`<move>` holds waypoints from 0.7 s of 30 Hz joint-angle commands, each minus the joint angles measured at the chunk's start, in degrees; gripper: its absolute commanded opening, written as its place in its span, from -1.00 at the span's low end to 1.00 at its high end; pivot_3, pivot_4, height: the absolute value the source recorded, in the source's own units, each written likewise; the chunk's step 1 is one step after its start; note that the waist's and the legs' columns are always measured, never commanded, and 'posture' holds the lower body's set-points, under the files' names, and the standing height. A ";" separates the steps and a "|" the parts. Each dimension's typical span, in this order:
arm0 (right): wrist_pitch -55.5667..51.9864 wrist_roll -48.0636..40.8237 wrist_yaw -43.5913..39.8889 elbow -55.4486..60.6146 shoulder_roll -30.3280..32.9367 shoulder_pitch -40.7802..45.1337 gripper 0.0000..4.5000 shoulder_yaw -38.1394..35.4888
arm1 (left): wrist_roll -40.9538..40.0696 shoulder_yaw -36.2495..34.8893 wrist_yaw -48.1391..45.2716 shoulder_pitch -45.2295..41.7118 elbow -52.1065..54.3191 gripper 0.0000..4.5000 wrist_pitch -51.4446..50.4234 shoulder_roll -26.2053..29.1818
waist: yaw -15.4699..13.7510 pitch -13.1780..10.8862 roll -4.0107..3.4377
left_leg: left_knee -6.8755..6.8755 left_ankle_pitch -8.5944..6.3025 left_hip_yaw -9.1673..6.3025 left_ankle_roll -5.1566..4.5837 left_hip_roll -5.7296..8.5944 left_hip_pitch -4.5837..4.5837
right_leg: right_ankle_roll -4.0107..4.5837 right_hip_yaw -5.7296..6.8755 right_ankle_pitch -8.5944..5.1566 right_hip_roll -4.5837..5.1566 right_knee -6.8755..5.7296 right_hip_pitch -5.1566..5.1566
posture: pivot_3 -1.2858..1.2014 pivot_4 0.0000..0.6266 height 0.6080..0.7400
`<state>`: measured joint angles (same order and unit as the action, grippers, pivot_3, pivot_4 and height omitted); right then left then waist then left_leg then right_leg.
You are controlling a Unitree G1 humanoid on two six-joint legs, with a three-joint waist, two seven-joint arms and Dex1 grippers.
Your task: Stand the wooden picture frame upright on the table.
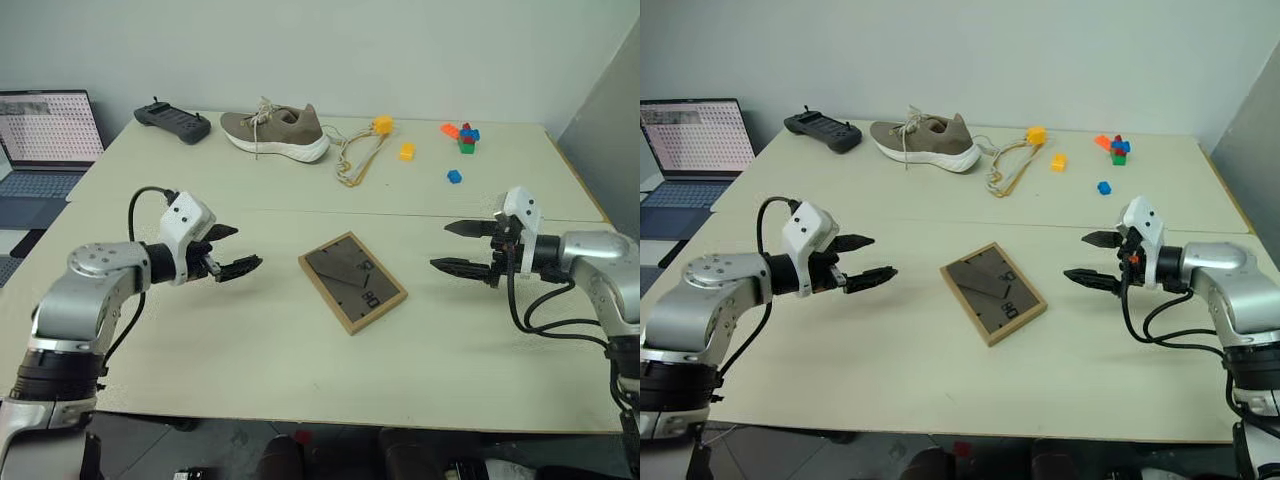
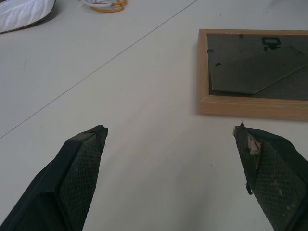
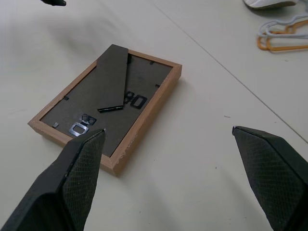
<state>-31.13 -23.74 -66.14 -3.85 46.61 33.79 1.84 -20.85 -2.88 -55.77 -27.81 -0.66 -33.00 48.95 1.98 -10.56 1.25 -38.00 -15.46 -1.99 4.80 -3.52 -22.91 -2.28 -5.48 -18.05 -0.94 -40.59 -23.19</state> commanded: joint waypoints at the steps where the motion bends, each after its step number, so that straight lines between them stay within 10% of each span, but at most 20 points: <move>1: 3.20 1.90 -2.16 -3.04 0.59 2.39 0.98 0.58 | 1.08 0.70 -2.00 -0.67 0.75 1.00 1.58 1.63 | 0.00 0.00 0.00 | 0.00 0.00 0.00 0.00 0.00 -0.01 | 0.00 0.00 0.00 0.00 0.00 0.00 | 0.03 -0.52 1.00; 7: 8.13 5.46 0.06 -9.65 -2.14 3.66 0.98 1.03 | -3.96 -2.85 -0.05 0.64 3.66 1.00 -5.89 -0.62 | 0.01 -0.01 0.01 | 0.00 -0.01 0.03 -0.02 -0.01 -0.01 | 0.00 -0.02 0.00 0.01 0.00 -0.02 | 0.03 -0.52 1.00; 18: 18.12 13.88 1.00 -18.85 -8.24 6.32 -0.13 6.15 | -20.20 -10.78 8.70 8.91 12.78 -0.13 -32.98 -5.72 | 1.03 -0.01 0.01 | -0.04 -0.01 0.00 -0.01 -0.04 0.00 | 0.00 -0.02 0.00 0.01 -0.13 -0.04 | 0.03 -0.52 1.00; 21: 21.96 16.80 1.32 -21.69 -10.64 7.54 -0.45 8.56 | -26.54 -17.51 14.32 10.47 13.30 -0.09 -42.00 -11.72 | 1.27 -0.01 0.01 | -0.06 -0.01 0.00 -0.01 -0.04 0.01 | 0.00 -0.03 0.00 0.02 -0.16 -0.04 | 0.03 -0.52 1.00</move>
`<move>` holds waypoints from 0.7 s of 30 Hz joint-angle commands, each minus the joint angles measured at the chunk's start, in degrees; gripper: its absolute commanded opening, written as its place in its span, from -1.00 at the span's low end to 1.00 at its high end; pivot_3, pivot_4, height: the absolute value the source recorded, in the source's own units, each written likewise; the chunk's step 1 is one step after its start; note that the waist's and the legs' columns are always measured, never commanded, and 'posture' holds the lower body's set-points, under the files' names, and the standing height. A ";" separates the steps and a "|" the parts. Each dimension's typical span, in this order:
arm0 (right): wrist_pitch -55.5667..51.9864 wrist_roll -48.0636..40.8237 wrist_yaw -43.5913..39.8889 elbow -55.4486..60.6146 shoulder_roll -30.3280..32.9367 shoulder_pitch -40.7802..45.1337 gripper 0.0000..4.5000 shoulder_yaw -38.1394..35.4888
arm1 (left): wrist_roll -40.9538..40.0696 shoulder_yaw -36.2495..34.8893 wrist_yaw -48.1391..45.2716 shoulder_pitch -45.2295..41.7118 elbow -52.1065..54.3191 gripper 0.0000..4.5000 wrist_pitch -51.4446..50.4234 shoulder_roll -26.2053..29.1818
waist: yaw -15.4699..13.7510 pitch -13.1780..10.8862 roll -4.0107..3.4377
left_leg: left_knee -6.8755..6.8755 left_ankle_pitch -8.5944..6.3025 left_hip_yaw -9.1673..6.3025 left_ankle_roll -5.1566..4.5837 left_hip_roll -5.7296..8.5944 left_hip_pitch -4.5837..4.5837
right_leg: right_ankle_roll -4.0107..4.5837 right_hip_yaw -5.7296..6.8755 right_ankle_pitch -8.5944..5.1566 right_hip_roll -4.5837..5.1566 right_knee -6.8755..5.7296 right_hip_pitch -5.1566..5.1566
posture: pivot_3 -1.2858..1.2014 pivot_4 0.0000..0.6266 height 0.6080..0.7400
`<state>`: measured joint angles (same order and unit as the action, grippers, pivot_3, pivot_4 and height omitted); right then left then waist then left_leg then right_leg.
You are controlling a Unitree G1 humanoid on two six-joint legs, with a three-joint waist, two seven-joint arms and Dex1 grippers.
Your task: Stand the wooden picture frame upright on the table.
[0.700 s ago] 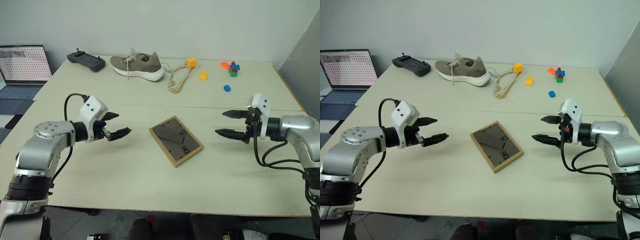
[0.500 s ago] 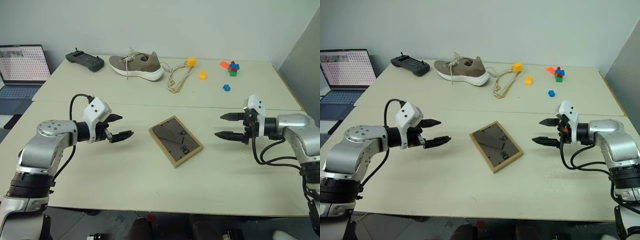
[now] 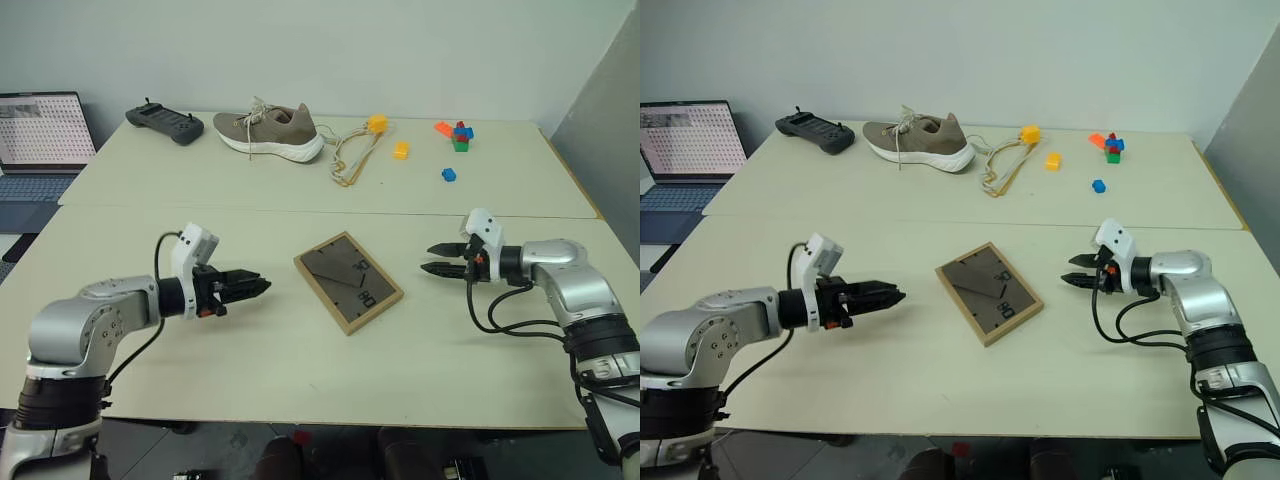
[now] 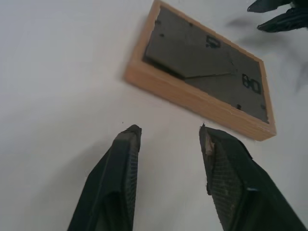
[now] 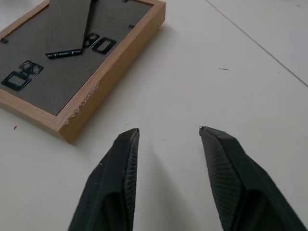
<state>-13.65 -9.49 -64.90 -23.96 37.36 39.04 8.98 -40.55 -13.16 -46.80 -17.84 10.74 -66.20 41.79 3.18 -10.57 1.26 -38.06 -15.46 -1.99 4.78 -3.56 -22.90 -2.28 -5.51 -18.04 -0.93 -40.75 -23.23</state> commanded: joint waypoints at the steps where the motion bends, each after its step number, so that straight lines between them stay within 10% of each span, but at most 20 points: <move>1: 5.28 3.32 0.49 -3.01 -2.67 2.95 -0.54 2.14 | -8.75 -10.37 7.32 0.21 0.59 -0.02 -12.99 -6.88 | 0.08 0.00 0.00 | -0.01 0.00 -0.01 0.00 0.00 0.00 | 0.00 0.01 0.00 0.01 -0.03 0.00 | 0.03 -0.52 1.00; 5: 8.43 5.92 1.85 -7.79 -6.49 5.04 -0.97 3.72 | -12.84 -18.08 13.74 -1.70 -2.53 0.37 -25.13 -13.03 | 0.13 0.01 0.01 | -0.04 0.01 -0.09 0.01 -0.01 0.03 | 0.00 0.06 0.00 -0.01 -0.10 0.02 | 0.03 -0.52 1.00; 11: 10.70 7.80 3.15 -11.81 -9.10 6.78 -1.00 3.87 | -24.74 -16.53 23.44 0.50 -4.39 0.94 -26.30 -14.51 | 0.10 0.01 0.01 | -0.05 0.11 -0.11 0.21 0.00 0.02 | 0.00 0.07 0.00 0.08 -0.08 0.03 | 0.03 -0.52 1.00; 21: 6.19 7.18 3.28 -5.01 -13.88 5.18 -1.00 4.71 | -30.70 -13.44 35.34 -0.20 -7.13 0.98 -26.30 -22.79 | 0.08 0.06 0.00 | -0.04 0.14 -0.11 0.26 0.00 0.05 | 0.00 0.06 0.00 0.09 -0.12 0.05 | 0.03 -0.52 1.00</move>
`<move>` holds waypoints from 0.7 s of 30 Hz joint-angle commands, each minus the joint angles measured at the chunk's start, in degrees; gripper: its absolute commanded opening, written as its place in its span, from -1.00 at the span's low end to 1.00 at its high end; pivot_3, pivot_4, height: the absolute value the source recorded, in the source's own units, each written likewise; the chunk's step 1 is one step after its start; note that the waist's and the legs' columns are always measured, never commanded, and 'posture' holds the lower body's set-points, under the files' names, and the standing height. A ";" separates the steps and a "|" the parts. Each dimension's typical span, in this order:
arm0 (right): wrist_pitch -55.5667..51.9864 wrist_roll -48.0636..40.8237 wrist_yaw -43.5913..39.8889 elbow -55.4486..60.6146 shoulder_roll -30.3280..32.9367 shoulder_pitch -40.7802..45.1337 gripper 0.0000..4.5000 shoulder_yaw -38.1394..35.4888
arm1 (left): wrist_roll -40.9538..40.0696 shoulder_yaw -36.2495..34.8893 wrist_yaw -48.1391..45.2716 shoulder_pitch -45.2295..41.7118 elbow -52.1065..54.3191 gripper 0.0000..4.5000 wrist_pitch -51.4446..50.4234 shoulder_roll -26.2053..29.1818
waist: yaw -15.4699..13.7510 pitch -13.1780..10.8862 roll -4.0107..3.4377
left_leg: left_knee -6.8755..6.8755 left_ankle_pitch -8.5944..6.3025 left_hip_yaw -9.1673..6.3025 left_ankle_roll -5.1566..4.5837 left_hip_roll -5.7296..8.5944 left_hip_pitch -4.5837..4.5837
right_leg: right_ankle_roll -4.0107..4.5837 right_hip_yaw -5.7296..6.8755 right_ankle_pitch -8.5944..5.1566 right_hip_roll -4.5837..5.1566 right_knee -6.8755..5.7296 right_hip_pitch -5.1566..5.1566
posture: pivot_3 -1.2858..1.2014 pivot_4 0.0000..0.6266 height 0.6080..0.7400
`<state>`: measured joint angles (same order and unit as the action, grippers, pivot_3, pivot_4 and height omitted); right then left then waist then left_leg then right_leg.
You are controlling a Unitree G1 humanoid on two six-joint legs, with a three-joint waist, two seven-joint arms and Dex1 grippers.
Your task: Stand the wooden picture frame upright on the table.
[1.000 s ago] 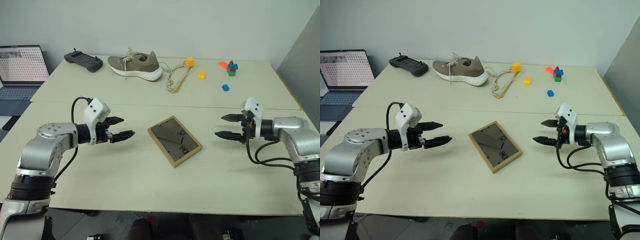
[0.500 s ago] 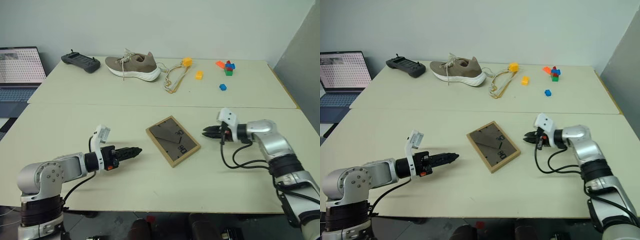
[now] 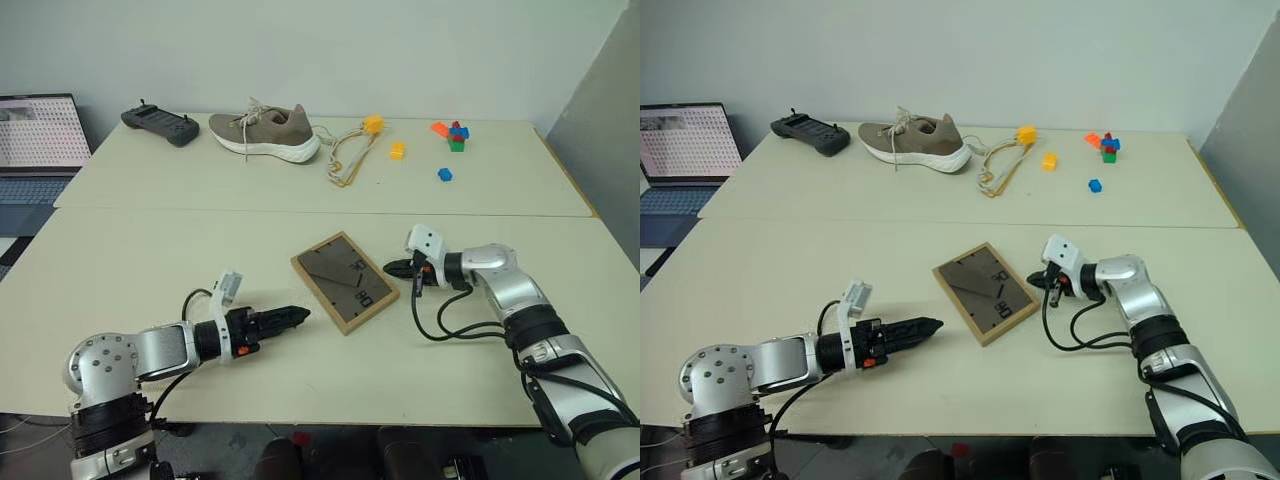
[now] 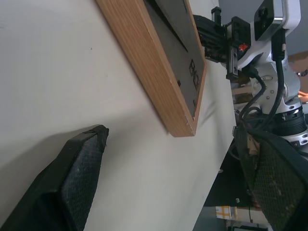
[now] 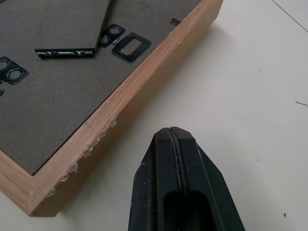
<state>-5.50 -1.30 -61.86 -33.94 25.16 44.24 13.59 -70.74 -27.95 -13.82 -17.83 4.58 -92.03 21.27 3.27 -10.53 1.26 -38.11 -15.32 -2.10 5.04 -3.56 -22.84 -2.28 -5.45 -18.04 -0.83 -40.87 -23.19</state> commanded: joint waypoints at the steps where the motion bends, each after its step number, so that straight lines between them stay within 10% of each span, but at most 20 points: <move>1: -2.81 -1.16 0.35 6.13 -2.26 -0.31 -1.00 0.19 | 0.52 1.85 3.23 -0.38 -1.19 0.98 -0.34 -3.28 | -0.01 0.02 0.00 | 0.00 0.01 0.00 0.01 0.00 0.00 | 0.00 0.01 0.00 0.00 0.00 0.00 | 0.03 -0.52 1.00; 14: -11.27 -1.81 1.38 19.41 -3.33 -6.11 -1.00 0.62 | 2.34 6.72 1.10 0.93 -1.05 0.98 2.30 -7.70 | -1.59 0.23 -0.07 | -0.06 0.02 0.01 0.04 0.17 0.02 | -0.01 0.01 0.00 0.14 0.07 0.15 | 0.03 -0.52 1.00; 21: -10.21 -0.83 5.36 16.55 -1.73 -6.17 -1.00 -1.28 | 2.54 7.02 -0.87 2.32 1.83 0.44 4.23 -4.66 | -1.28 0.23 -0.07 | 0.00 0.01 0.01 0.03 0.12 0.02 | -0.01 -0.01 0.00 0.06 0.11 0.12 | 0.03 -0.52 1.00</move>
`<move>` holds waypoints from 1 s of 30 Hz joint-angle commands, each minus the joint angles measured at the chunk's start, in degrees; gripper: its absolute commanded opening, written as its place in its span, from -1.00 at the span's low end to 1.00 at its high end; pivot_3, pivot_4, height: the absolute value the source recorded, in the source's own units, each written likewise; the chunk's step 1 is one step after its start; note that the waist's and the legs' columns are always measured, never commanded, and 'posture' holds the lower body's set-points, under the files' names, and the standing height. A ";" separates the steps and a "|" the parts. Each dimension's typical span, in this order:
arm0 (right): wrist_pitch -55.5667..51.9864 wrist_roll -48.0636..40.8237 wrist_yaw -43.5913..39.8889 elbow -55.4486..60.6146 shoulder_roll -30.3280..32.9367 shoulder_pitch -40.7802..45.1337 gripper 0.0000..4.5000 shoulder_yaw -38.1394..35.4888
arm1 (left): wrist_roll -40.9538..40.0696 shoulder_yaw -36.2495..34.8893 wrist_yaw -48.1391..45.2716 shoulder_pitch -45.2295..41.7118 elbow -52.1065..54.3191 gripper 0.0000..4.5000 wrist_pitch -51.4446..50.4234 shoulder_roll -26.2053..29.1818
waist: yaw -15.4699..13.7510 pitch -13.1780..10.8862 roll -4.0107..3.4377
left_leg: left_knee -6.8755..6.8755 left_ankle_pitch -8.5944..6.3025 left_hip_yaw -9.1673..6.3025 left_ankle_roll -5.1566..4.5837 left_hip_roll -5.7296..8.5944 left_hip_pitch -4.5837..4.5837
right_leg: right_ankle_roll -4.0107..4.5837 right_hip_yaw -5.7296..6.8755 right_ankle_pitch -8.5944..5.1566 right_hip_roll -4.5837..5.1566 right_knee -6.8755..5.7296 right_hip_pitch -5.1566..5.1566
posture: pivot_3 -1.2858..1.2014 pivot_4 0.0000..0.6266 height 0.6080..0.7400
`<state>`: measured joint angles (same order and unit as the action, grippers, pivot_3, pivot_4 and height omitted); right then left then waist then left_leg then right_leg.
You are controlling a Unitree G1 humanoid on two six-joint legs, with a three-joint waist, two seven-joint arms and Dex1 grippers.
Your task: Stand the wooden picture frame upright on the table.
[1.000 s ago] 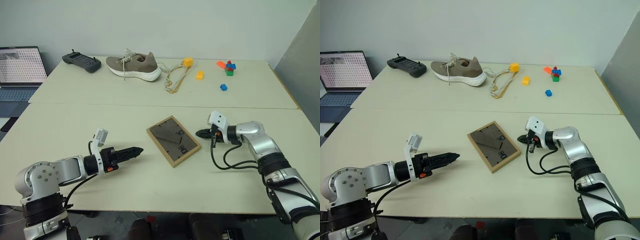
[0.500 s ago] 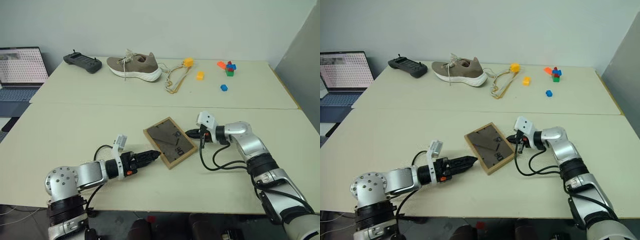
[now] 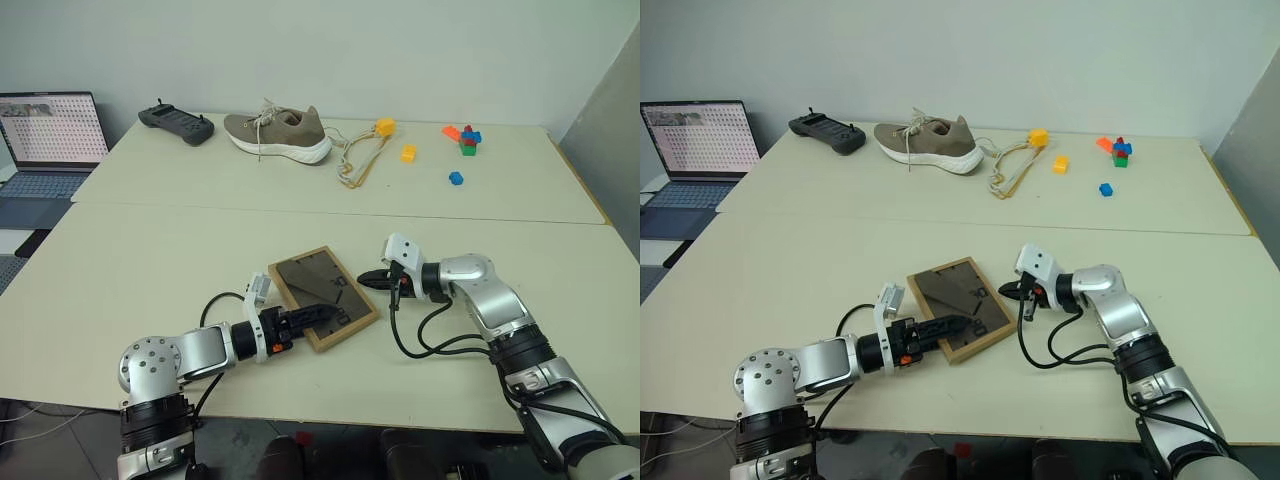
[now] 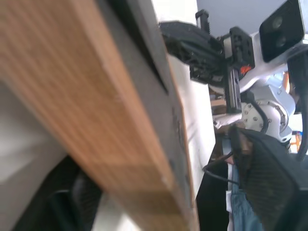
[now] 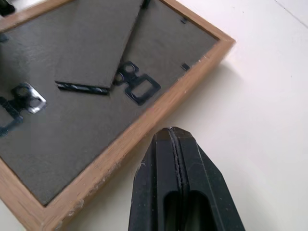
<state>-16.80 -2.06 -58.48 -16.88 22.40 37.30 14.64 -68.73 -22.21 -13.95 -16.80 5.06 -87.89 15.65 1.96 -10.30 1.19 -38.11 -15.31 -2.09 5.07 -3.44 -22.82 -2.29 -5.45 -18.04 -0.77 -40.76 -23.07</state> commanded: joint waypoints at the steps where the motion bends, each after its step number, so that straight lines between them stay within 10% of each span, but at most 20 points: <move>1: 0.99 -0.32 2.47 -0.84 1.19 1.05 -1.00 -2.84 | 0.61 1.27 -0.58 1.32 1.44 0.36 0.35 1.17 | 0.04 0.00 0.00 | 0.01 0.00 0.01 0.00 0.00 0.01 | 0.00 -0.01 0.00 0.00 0.00 0.00 | 0.03 -0.52 1.00; 11: -4.93 -4.91 4.60 3.76 3.58 4.43 -1.00 -8.85 | 1.45 2.58 0.42 -1.98 2.89 -0.43 3.29 1.12 | -0.05 -0.01 0.01 | 0.01 -0.01 0.01 -0.02 -0.01 -0.03 | 0.00 -0.01 0.00 -0.04 0.00 -0.04 | 0.03 -0.52 1.00; 17: -12.76 -11.19 3.11 10.86 5.61 6.33 -1.00 -12.68 | -0.45 3.39 -4.55 -7.06 3.53 -0.43 2.04 6.89 | -0.02 -0.06 0.06 | 0.02 -0.01 -0.01 -0.03 -0.02 -0.07 | 0.00 0.00 0.00 -0.06 -0.01 -0.09 | 0.03 -0.52 1.00; 30: -36.66 -33.00 -3.20 18.00 4.50 14.58 0.17 -14.80 | 6.77 16.50 -32.17 -18.66 -2.25 -0.43 8.47 26.15 | 0.64 -0.21 0.06 | 0.14 -0.06 -0.10 -0.11 -0.02 -0.10 | 0.02 0.07 -0.01 -0.13 0.10 -0.15 | 0.03 -0.52 1.00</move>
<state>-52.06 -32.33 -62.34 -0.18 27.94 48.95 0.69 -64.08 -7.70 -40.45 -33.19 3.12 -83.52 40.08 2.59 -10.51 1.25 -37.96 -15.37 -2.20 4.96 -3.47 -22.92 -2.27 -5.38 -18.05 -0.91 -40.67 -23.23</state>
